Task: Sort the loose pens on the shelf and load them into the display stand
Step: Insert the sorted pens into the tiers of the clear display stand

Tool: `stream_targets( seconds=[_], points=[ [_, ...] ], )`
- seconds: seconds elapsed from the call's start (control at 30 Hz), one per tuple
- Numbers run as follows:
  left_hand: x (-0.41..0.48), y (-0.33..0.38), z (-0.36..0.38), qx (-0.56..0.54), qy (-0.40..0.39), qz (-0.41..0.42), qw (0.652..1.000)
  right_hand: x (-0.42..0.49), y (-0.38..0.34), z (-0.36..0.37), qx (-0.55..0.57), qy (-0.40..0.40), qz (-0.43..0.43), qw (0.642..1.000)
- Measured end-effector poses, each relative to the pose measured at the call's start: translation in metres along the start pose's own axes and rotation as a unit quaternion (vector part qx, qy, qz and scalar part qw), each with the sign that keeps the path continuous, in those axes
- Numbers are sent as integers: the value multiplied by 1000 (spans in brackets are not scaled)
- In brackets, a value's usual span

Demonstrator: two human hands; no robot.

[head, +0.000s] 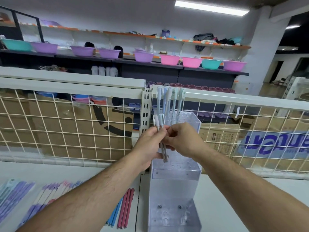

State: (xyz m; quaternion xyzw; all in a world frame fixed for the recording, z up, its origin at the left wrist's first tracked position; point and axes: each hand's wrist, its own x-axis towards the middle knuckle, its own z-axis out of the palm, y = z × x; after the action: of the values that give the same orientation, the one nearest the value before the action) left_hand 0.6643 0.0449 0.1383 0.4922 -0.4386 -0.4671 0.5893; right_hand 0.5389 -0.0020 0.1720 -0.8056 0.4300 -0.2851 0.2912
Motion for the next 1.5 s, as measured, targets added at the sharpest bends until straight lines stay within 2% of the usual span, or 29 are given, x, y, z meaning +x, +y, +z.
stream_targets(
  seconds=[0.17, 0.27, 0.43, 0.6, 1.07, 1.23, 1.4, 1.5],
  points=[
    [0, -4, 4, 5, -6, -1, 1000, 2, -5, -15, -37, 37, 2, 999],
    [-1, -12, 3, 27, -2, -10, 1000, 9, -16, -37, -25, 95, 16, 995],
    [0, -14, 2, 46, -9, -12, 999, 33, -35, -57, -9, 200, -23, 980],
    [1, -15, 0, 58, -12, -13, 998, 50, -42, -51, -21, 220, -42, 974],
    [5, -17, -1, 67, -18, -13, 998, 56, -22, -27, -94, 140, 11, 986],
    [5, -17, -1, 57, -18, -15, 998, 52, -21, -27, -139, 131, 8, 982],
    [6, -14, -1, 31, -15, -23, 999, 28, -11, -26, -125, 147, 3, 981],
    [7, -13, -1, 23, -16, -19, 999, 7, -5, -24, -85, 62, -4, 994]
  ],
)
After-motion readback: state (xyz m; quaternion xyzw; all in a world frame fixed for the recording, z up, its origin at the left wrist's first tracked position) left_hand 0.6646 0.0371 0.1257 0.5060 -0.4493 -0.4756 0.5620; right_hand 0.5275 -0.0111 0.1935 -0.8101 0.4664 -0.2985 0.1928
